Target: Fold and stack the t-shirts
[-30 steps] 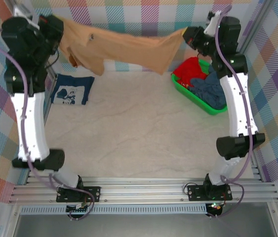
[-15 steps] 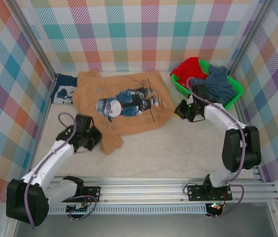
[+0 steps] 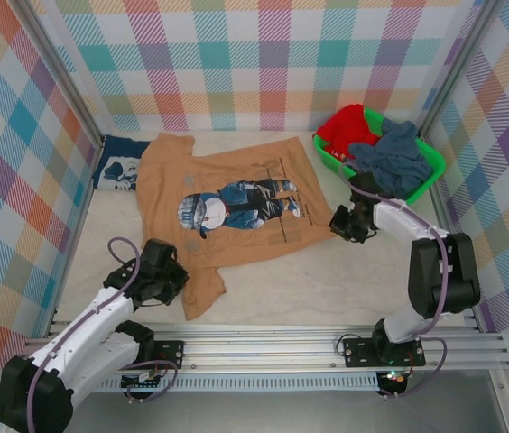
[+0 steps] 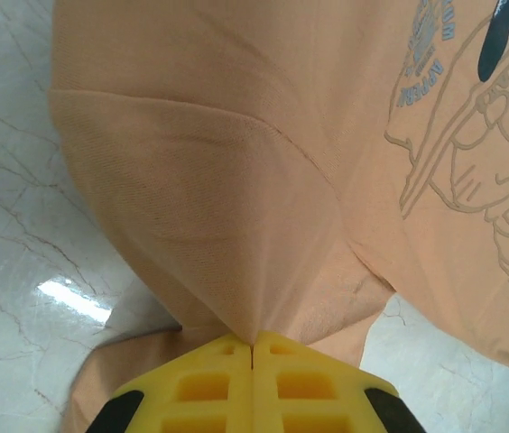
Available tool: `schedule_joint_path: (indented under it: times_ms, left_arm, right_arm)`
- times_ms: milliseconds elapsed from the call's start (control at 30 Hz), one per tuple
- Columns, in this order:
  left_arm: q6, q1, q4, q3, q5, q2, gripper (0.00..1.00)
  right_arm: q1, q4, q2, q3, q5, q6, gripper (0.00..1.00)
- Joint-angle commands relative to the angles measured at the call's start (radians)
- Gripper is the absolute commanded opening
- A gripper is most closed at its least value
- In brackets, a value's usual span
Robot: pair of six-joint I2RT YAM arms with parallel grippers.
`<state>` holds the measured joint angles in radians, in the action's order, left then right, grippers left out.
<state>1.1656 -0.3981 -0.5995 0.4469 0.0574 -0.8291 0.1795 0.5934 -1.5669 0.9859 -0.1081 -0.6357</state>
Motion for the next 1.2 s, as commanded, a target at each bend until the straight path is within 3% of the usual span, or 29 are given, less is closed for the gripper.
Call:
schedule_joint_path:
  times_ms: [0, 367, 567, 833, 967, 1167]
  left_arm:
    - [0.036, -0.014, -0.011, 0.008, -0.027, -0.019, 0.00]
    - [0.032, -0.040, -0.073, 0.066, -0.072, -0.140, 0.00]
    - [0.025, -0.052, -0.062, 0.070, -0.056, -0.157, 0.00]
    - [0.026, -0.085, -0.009, 0.108, -0.063, -0.277, 0.00]
    - [0.067, -0.110, -0.109, 0.142, -0.128, -0.282, 0.00]
    - [0.162, -0.113, -0.269, 0.109, -0.268, -0.160, 0.00]
  right_arm:
    - [-0.005, 0.066, 0.061, -0.044, 0.052, -0.004, 0.00]
    - [-0.010, 0.135, 0.131, -0.148, 0.153, -0.068, 0.00]
    - [-0.069, 0.199, 0.166, -0.159, 0.236, -0.081, 0.00]
    - [-0.134, 0.190, 0.157, -0.185, 0.144, -0.086, 0.00]
    - [-0.103, 0.183, 0.137, -0.196, 0.114, -0.096, 0.00]
    - [-0.052, 0.186, 0.120, -0.206, 0.099, -0.107, 0.00]
